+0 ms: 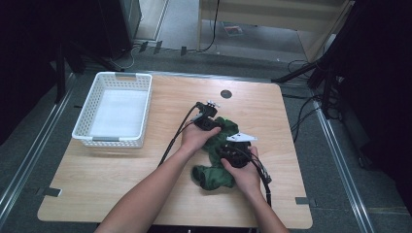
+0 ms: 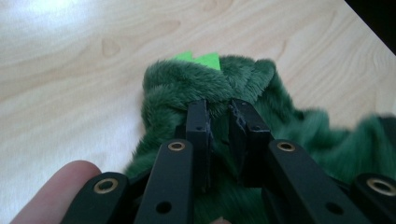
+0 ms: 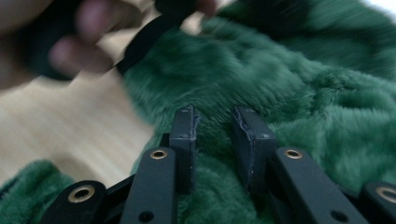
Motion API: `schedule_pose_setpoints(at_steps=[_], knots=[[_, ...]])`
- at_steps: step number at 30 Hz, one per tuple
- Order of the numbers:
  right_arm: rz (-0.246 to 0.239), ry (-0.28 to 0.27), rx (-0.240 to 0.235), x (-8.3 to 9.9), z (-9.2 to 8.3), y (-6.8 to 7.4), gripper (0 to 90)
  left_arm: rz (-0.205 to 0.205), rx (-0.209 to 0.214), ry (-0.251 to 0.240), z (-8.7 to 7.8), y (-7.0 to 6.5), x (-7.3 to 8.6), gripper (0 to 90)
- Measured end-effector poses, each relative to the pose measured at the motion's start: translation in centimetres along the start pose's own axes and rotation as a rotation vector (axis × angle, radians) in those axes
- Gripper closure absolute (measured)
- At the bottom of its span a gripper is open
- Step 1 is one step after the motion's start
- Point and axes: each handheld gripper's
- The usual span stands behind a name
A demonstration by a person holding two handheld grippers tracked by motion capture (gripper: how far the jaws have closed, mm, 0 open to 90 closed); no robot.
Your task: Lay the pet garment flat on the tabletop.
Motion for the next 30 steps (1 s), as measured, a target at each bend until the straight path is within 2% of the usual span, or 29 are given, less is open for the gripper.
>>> schedule_pose_setpoints(at_steps=[3,6,8,9,10,11,13,14,15,16,17,18,20,21,22,23,24,25,26,27,28,29,30], knots=[[0.000,0.001,-0.024,0.4,0.1,0.3,73.5,-0.044,0.007,0.013,0.9,0.0,-1.2,78.8],[-0.006,-0.005,-0.021,0.7,0.1,0.4,74.8,-0.057,-0.004,0.002,1.4,0.1,-1.4,79.7],[-0.014,-0.007,-0.011,0.8,0.1,0.5,74.6,-0.046,-0.022,0.001,1.8,0.2,-1.4,80.3],[-0.016,-0.007,-0.010,0.7,0.1,0.6,72.8,-0.045,-0.014,-0.001,1.9,0.3,-1.4,78.6],[-0.016,-0.007,-0.010,0.7,0.1,0.6,72.8,-0.041,0.009,-0.002,1.8,0.4,-1.5,78.6],[-0.024,-0.024,-0.013,0.6,-0.1,0.6,58.5,-0.040,0.051,-0.007,1.4,0.3,-1.5,66.6],[-0.042,-0.052,-0.017,0.4,-0.9,0.5,46.0,-0.034,0.101,-0.018,0.4,0.3,-1.7,57.5],[-0.042,-0.052,-0.017,0.4,-0.9,0.5,46.0,-0.034,0.101,-0.018,0.4,0.3,-1.7,54.9],[-0.030,-0.125,-0.041,-0.1,-2.7,-0.1,45.8,-0.034,0.163,-0.051,-1.3,0.4,-1.7,52.8],[-0.026,-0.156,-0.036,-0.3,-3.6,-0.5,46.4,-0.034,0.186,-0.072,-2.3,0.5,-1.5,50.8],[-0.012,-0.192,-0.022,-0.5,-4.7,-1.1,46.9,-0.032,0.188,-0.098,-3.6,0.7,-1.2,50.8],[-0.012,-0.192,-0.022,-0.5,-4.7,-1.1,46.9,-0.032,0.188,-0.098,-3.6,0.7,-1.2,51.1],[0.033,-0.236,0.039,-0.7,-6.7,-3.1,49.2,-0.036,0.178,-0.132,-5.3,1.3,-0.5,50.9],[0.086,-0.212,0.117,-0.3,-7.2,-5.0,49.4,-0.054,0.146,-0.141,-6.3,2.0,0.3,50.8],[0.105,-0.199,0.127,-0.1,-7.1,-5.6,49.3,-0.054,0.146,-0.141,-6.3,2.0,0.3,50.6],[0.105,-0.199,0.127,-0.1,-7.1,-5.6,49.3,-0.070,0.111,-0.133,-6.6,2.5,1.0,50.6],[0.167,-0.154,0.121,0.6,-6.2,-6.9,46.9,-0.082,0.095,-0.119,-6.6,2.8,1.6,49.1],[0.168,-0.139,0.118,0.7,-5.6,-7.0,46.1,-0.089,0.066,-0.104,-6.4,2.9,2.8,48.0],[0.168,-0.139,0.118,0.7,-5.6,-7.0,46.1,-0.089,0.066,-0.104,-6.4,2.9,2.8,46.2],[0.163,-0.099,0.107,0.7,-4.6,-6.8,41.5,-0.064,0.021,-0.065,-5.7,2.7,4.1,44.1],[0.162,-0.089,0.088,0.6,-4.2,-6.7,39.1,-0.050,-0.005,-0.050,-5.3,2.5,4.7,42.8],[0.162,-0.089,0.088,0.6,-4.2,-6.7,39.1,-0.050,-0.005,-0.050,-5.3,2.5,4.7,42.6],[0.168,-0.067,0.064,0.5,-3.6,-6.4,36.6,-0.039,-0.027,-0.045,-5.1,2.3,5.2,42.6]])
Point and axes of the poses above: each handheld gripper's, and its own axes: z roughly forward along the jaws, x roughly out of its underside, y roughly to its left, and after that the axes turned 14 degrees about -z, right-handed
